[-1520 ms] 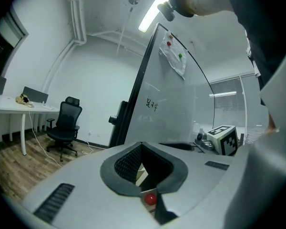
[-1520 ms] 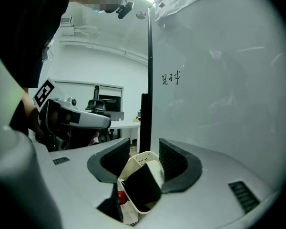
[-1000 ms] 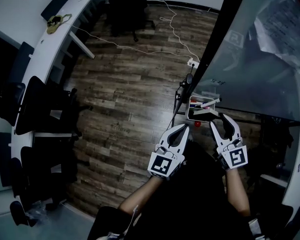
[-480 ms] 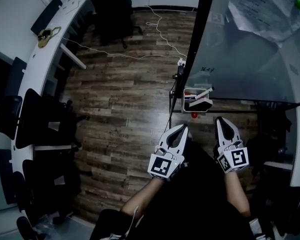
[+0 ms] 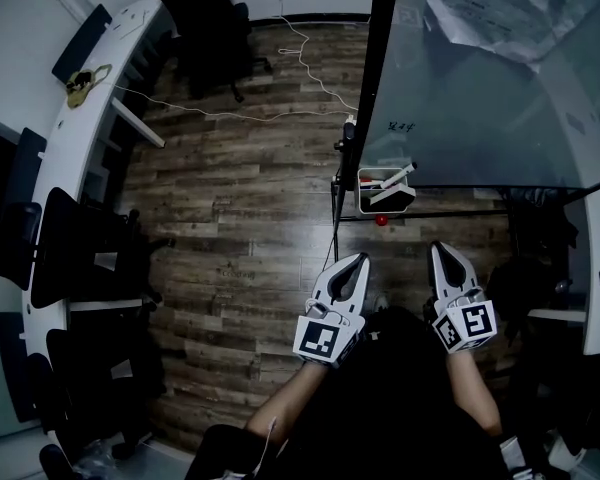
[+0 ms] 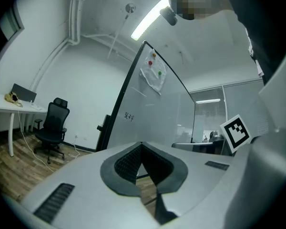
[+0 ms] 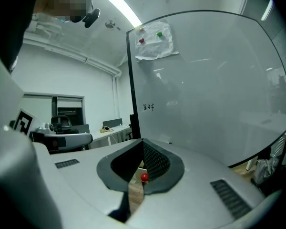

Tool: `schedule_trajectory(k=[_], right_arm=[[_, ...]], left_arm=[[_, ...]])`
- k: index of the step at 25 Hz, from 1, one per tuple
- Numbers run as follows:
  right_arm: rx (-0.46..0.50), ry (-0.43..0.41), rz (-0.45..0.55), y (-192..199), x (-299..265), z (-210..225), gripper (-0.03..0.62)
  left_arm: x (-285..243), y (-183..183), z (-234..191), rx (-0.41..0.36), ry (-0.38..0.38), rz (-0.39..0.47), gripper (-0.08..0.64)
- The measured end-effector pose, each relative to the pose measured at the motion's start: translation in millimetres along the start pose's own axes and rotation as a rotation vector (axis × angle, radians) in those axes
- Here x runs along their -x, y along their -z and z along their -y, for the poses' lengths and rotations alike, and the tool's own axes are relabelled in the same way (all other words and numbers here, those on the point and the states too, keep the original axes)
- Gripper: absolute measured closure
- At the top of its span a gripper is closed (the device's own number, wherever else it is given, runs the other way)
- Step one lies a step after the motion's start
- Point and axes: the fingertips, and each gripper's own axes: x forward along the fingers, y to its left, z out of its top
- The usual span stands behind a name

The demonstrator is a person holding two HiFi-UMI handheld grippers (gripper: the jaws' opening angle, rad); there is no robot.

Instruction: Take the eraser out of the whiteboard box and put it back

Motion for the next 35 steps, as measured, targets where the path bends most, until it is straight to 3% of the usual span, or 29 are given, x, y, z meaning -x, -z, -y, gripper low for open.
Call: schedule_trajectory(k=[6,10,16,35], right_arm=[[-0.018,-0.029,0.011,-4,14,8,0.575],[-0.065,-0.034,0.017,-4,33,9,0.575],[-0.076,-0.055,-0.012,20,60,12,0.575],[-0.13,-0.088,-0.008,37,93,24,0.576]], left_arm=[[-3,5,12,-0.035,-0.018,-0.003,0.554],[4,1,22,-0.035,-0.077,-0.018,0.554],[14,14,42,-0.087,-0.102,-0.054,0.555],[14,20,86,-0.109,-0.089,-0.046,0.554]])
